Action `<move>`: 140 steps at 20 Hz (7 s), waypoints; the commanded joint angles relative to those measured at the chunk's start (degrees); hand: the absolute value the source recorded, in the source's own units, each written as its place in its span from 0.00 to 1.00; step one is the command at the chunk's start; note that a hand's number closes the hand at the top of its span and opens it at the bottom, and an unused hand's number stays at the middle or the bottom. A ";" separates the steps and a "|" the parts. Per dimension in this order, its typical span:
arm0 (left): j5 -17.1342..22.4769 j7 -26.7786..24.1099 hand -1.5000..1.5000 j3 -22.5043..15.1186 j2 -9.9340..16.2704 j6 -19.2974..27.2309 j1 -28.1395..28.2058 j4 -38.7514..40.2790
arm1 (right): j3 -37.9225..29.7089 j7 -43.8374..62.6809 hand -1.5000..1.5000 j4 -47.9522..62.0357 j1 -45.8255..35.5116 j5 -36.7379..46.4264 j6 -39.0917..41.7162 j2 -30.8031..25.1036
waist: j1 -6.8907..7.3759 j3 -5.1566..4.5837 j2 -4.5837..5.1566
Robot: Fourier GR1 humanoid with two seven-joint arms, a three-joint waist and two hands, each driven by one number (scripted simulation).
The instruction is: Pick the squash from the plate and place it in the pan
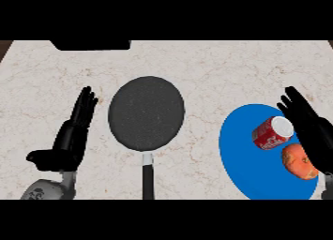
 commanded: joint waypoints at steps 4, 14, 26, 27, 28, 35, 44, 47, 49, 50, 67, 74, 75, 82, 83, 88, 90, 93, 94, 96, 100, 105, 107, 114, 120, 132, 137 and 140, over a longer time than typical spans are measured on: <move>-5.04 5.77 0.50 1.83 8.45 -0.61 2.08 5.18 | -8.54 -2.08 0.00 5.06 -7.29 -6.71 8.03 -3.13 | 1.29 0.00 -2.45; -6.97 13.23 0.50 0.07 11.74 -0.03 9.45 -0.98 | -17.91 -3.08 0.00 13.36 10.47 4.07 10.51 -20.40 | 0.06 -0.03 -2.93; -8.16 17.33 0.50 1.26 11.50 -1.79 5.75 -1.73 | -11.60 -4.26 0.00 14.75 1.75 12.65 31.31 -34.22 | 1.36 -0.10 -2.54; -8.22 18.18 0.50 1.09 11.51 -1.80 5.88 -2.99 | -11.10 -3.14 0.00 14.05 1.07 11.54 33.83 -34.86 | 1.43 -0.10 -2.58; -9.48 15.04 0.50 0.20 10.59 -1.12 8.41 -2.42 | -9.98 -2.08 0.00 14.41 -1.05 12.00 34.90 -34.73 | 1.85 -0.11 -2.55; -10.45 19.00 0.50 1.84 10.67 -2.35 8.06 -5.21 | -4.14 15.53 0.00 6.99 -8.85 12.97 35.63 -30.13 | 1.52 -0.13 -2.67; -11.50 16.19 0.50 3.22 9.15 -4.19 11.73 -5.96 | 1.03 23.26 0.00 6.85 -13.09 17.72 42.81 -25.87 | 1.32 -0.10 -2.71; -8.90 14.86 0.50 6.43 10.69 -7.11 10.87 -3.73 | 3.38 27.37 0.00 6.10 -14.73 18.41 45.77 -25.76 | 1.30 -0.13 -2.67; -13.37 18.09 0.50 3.24 6.72 -3.34 7.94 -2.53 | 3.55 32.95 0.00 4.43 -15.93 16.38 48.14 -25.88 | 0.90 -0.13 -2.69; -10.97 16.52 0.50 5.14 9.16 -6.21 10.67 -3.92 | 5.67 35.35 0.00 3.06 -16.16 17.42 47.07 -23.76 | 1.24 -0.14 -2.72; -15.12 15.28 0.50 7.76 5.15 -9.28 12.12 -4.86 | 6.74 40.30 0.00 3.28 -12.98 27.78 51.06 -14.76 | 0.91 -0.10 -2.74; -18.28 15.72 0.50 7.29 2.01 -8.05 14.12 -5.95 | 5.02 38.89 0.00 4.14 -10.60 31.47 53.68 -13.76 | 0.88 -0.10 -2.77; -17.32 14.96 0.50 8.11 2.97 -9.90 14.62 -6.51 | 5.83 39.18 0.00 4.73 -11.02 33.14 53.28 -12.36 | 0.98 -0.10 -2.75; -19.04 19.20 0.50 11.03 1.00 -12.01 8.28 -3.25 | 2.84 37.54 0.00 5.75 -9.15 38.17 54.77 -7.78 | 0.74 -0.10 -2.72; -19.14 16.53 0.50 11.15 1.38 -11.82 11.40 -4.08 | 6.05 36.56 0.00 5.32 -7.73 42.43 50.91 -5.92 | 0.85 -0.09 -2.72; -21.89 17.98 0.50 9.86 -1.25 -10.94 13.25 -7.55 | 4.19 32.26 0.00 4.19 -3.87 46.29 52.49 -6.79 | 0.73 -0.09 -2.77; -18.43 13.89 0.50 13.94 0.90 -14.88 14.35 -4.98 | 1.73 28.62 0.00 11.44 -9.10 47.91 53.88 -6.71 | 1.05 -0.09 -2.70; -21.58 18.25 0.50 12.83 -1.54 -14.06 9.66 -4.19 | -0.75 30.30 0.00 9.41 -9.26 46.81 56.66 -4.58 | 0.80 -0.10 -2.71; -18.33 17.00 0.50 15.72 1.09 -16.53 14.45 -8.22 | 0.83 32.44 0.00 7.03 -7.92 47.63 54.06 -1.97 | 0.94 -0.10 -2.76; -22.20 15.63 0.50 13.31 -1.28 -14.01 11.84 -4.20 | 1.49 22.57 1.00 12.40 -6.81 52.11 48.50 -2.55 | 0.90 -0.07 -2.66; -22.07 15.25 0.50 15.69 -1.77 -14.57 7.93 0.46 | -0.82 25.24 1.00 7.69 -3.08 50.91 49.94 -0.64 | 0.51 -0.11 -2.71; -19.66 17.26 0.50 16.92 0.21 -17.92 11.66 -5.90 | -4.60 28.59 1.00 7.24 -5.22 46.13 55.41 -0.03 | 0.77 -0.11 -2.78; -21.05 17.89 0.50 15.77 -1.25 -17.10 13.28 -7.33 | -1.30 24.63 1.00 10.02 -5.94 51.44 50.53 2.25 | 1.02 -0.08 -2.71; -23.74 18.92 0.50 13.22 -3.57 -15.68 10.91 -6.82 | 3.59 17.27 1.00 17.91 -18.28 65.16 37.91 3.24 | 1.59 -0.05 -2.53; -21.82 15.59 0.50 16.11 -1.68 -16.95 12.73 -5.63 | 1.16 9.10 1.00 8.54 -17.32 71.31 21.22 -0.42 | 0.98 -0.03 -2.79; -23.34 18.31 0.50 14.92 -3.62 -16.70 9.31 -4.60 | 1.33 4.12 1.00 9.77 -35.86 72.81 12.59 10.22 | 1.68 -0.10 -2.53; -25.91 15.35 0.50 13.85 -5.45 -14.71 9.34 -1.55 | 6.55 9.24 1.00 14.45 -38.50 75.28 9.28 22.16 | 1.50 -0.12 -2.56; -24.76 18.90 0.50 14.05 -5.14 -15.92 9.53 -5.30 | 6.14 8.67 1.00 20.41 -42.87 74.10 9.64 26.14 | 1.73 -0.10 -2.59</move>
